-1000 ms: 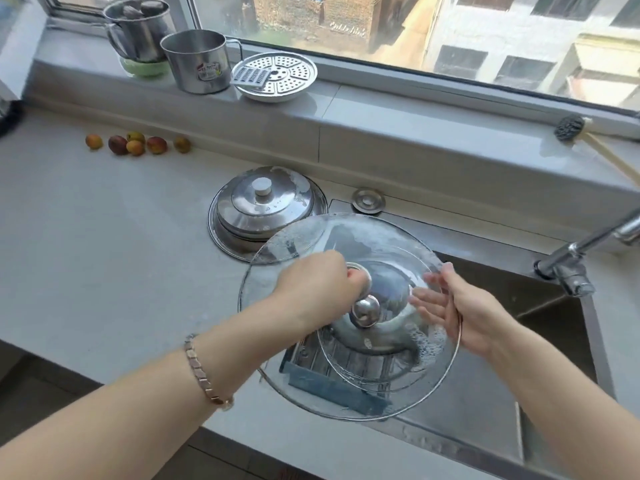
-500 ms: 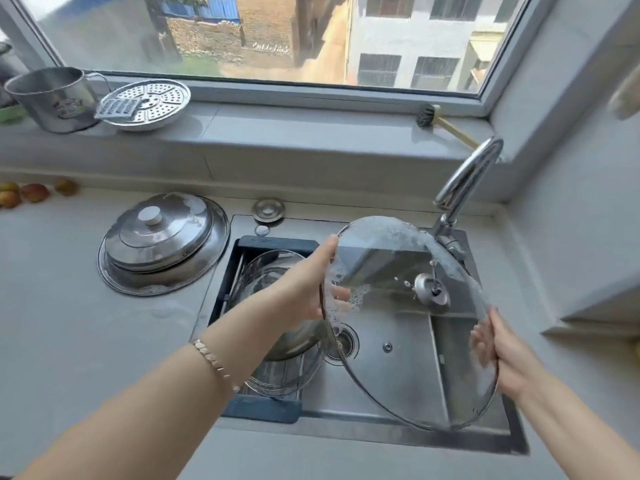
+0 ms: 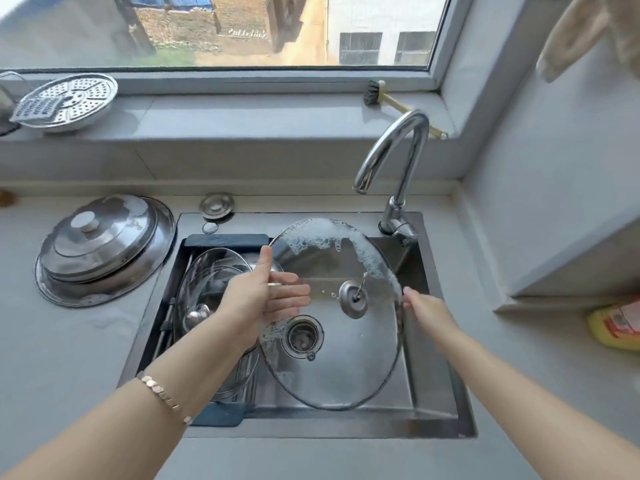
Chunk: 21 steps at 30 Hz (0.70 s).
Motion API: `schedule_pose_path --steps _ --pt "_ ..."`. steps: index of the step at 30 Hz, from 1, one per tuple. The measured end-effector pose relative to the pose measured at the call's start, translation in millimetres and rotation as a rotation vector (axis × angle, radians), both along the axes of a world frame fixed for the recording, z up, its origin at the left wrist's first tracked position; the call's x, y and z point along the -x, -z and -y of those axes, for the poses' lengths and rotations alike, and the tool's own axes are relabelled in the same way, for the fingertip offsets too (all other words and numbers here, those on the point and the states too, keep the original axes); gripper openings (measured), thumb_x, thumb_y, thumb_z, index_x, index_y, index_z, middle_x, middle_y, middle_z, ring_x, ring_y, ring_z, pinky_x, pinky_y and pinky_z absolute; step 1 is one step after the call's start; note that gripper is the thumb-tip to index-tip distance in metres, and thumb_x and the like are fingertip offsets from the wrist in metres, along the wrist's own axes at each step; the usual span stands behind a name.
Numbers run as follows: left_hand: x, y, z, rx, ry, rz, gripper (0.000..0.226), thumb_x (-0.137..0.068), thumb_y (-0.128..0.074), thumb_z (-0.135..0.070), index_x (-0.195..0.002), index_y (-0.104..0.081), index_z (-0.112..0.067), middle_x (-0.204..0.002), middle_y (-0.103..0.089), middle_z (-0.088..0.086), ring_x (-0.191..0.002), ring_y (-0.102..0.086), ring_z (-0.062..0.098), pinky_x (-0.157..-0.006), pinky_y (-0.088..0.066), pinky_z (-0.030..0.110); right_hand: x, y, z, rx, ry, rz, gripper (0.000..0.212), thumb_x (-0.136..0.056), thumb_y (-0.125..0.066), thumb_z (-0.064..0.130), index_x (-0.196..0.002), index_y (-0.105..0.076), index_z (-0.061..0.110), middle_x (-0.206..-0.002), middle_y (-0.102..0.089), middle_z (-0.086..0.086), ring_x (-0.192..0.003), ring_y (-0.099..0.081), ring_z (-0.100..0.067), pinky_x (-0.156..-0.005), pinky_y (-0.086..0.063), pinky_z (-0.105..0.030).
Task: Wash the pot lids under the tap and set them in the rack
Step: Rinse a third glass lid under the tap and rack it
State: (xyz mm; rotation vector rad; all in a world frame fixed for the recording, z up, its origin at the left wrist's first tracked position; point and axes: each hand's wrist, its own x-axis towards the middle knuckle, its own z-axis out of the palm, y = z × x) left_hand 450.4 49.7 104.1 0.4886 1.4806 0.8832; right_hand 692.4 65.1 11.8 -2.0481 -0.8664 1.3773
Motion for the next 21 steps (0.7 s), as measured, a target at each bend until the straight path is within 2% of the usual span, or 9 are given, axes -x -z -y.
schedule_pose_path --steps 1,2,4,6,10,14,18,21 --pt "-2.3 0.7 -1.1 -0.02 -0.009 -0.037 0.058 -0.092 -0.04 -0.052 -0.086 -0.062 0.001 -0.071 -0.073 0.017 -0.056 -0.071 0.022 -0.042 -0.053 0.021 -0.2 -2.9 -11.1 -0.018 -0.038 0.069 0.054 -0.095 -0.045 0.036 -0.108 -0.059 -0.015 -0.107 -0.063 -0.026 -0.101 -0.057 -0.037 -0.088 -0.043 -0.038" --pt "-5.0 1.8 -2.8 -0.035 -0.018 -0.073 0.057 -0.092 -0.041 -0.052 -0.085 -0.062 0.001 -0.072 -0.073 0.018 -0.055 -0.071 0.022 -0.043 -0.054 0.021 -0.2 -6.6 -23.3 -0.027 -0.073 0.098 0.056 -0.093 -0.046 0.04 -0.099 -0.062 -0.013 -0.104 -0.063 -0.027 -0.097 -0.057 -0.037 -0.085 -0.042 -0.038" --pt "-10.1 3.6 -7.2 -0.049 -0.04 -0.119 0.057 -0.091 -0.044 -0.052 -0.083 -0.063 0.001 -0.071 -0.073 0.018 -0.053 -0.07 0.022 -0.044 -0.055 0.022 1.6 -12.0 -49.3 -0.015 -0.122 0.119 0.052 -0.088 -0.046 0.053 -0.088 -0.06 0.002 -0.088 -0.062 -0.015 -0.081 -0.055 -0.029 -0.079 -0.043 -0.035" --pt "-14.2 4.7 -13.0 -0.048 -0.058 -0.121 0.057 -0.091 -0.044 -0.052 -0.083 -0.063 0.001 -0.065 -0.072 0.016 -0.052 -0.069 0.022 -0.044 -0.055 0.023 3.4 -12.5 -74.1 -0.003 -0.111 0.108 0.053 -0.085 -0.046 0.059 -0.092 -0.059 0.008 -0.078 -0.061 -0.009 -0.078 -0.058 -0.026 -0.08 -0.049 -0.035" --pt "-16.8 7.4 -26.8 -0.041 -0.076 -0.114 0.056 -0.092 -0.043 -0.051 -0.084 -0.063 0.001 -0.062 -0.072 0.013 -0.053 -0.07 0.023 -0.048 -0.056 0.025 9.5 -14.0 -106.8 0.08 -0.08 0.059 0.054 -0.086 -0.042 0.06 -0.097 -0.052 0.008 -0.074 -0.059 -0.009 -0.065 -0.06 -0.021 -0.057 -0.048 -0.025" --pt "-18.9 5.8 -42.3 -0.05 -0.065 -0.115 0.056 -0.093 -0.042 -0.051 -0.083 -0.063 0.001 -0.059 -0.071 0.012 -0.051 -0.069 0.021 -0.044 -0.054 0.022 12.5 -6.7 -127.9 0.121 -0.049 0.083 0.052 -0.089 -0.043 0.053 -0.102 -0.056 0.004 -0.071 -0.057 -0.009 -0.056 -0.056 -0.019 -0.049 -0.043 -0.024" --pt "-23.9 5.5 -55.8 -0.055 -0.035 -0.123 0.056 -0.092 -0.043 -0.051 -0.083 -0.063 0.001 -0.059 -0.071 0.011 -0.052 -0.069 0.021 -0.047 -0.055 0.024 13.7 2.6 -137.7 0.197 -0.028 0.093 0.033 -0.094 -0.036 0.031 -0.11 -0.052 0.006 -0.067 -0.052 -0.007 -0.052 -0.049 -0.017 -0.047 -0.037 -0.022" --pt "-26.6 7.5 -61.7 -0.049 -0.017 -0.133 0.056 -0.092 -0.043 -0.05 -0.083 -0.064 0.001 -0.06 -0.071 0.011 -0.053 -0.069 0.022 -0.049 -0.055 0.026 12.4 12.7 -139.7 0.198 0.005 0.083 0.04 -0.097 -0.032 0.027 -0.132 -0.042 0.01 -0.067 -0.048 -0.005 -0.051 -0.045 -0.016 -0.043 -0.034 -0.02"
